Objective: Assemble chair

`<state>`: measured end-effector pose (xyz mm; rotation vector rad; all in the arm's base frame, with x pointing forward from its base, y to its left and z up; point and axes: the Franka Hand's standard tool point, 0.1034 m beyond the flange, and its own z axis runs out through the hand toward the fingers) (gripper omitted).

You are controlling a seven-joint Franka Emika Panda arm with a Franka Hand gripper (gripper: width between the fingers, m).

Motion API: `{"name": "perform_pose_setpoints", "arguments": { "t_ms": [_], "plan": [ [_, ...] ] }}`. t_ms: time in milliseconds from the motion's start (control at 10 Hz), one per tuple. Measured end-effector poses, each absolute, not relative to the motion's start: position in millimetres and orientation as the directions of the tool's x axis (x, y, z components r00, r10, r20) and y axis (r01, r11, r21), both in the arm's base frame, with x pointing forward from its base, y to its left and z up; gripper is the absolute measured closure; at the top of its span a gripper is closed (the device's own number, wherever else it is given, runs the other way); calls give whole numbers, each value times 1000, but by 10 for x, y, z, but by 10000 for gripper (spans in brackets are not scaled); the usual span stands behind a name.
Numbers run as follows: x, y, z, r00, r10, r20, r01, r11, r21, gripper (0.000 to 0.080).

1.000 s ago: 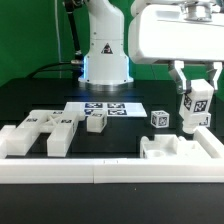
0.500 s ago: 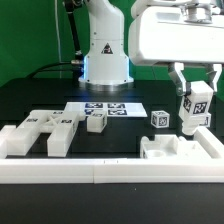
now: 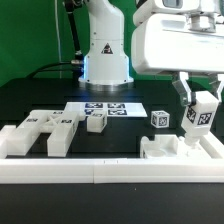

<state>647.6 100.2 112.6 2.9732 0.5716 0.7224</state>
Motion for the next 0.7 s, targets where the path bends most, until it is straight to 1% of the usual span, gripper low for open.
{"name": "perform_pose_setpoints", "arguments": {
  "t_ms": [100, 200, 700],
  "plan": [
    [6515, 974, 1167, 784, 366, 501, 345, -928, 138, 492],
    [6469, 961, 1146, 767, 364, 529, 340, -929, 146, 492],
    [6444, 1103, 1149, 761, 377, 528, 359, -923, 141, 492]
  ]
}}
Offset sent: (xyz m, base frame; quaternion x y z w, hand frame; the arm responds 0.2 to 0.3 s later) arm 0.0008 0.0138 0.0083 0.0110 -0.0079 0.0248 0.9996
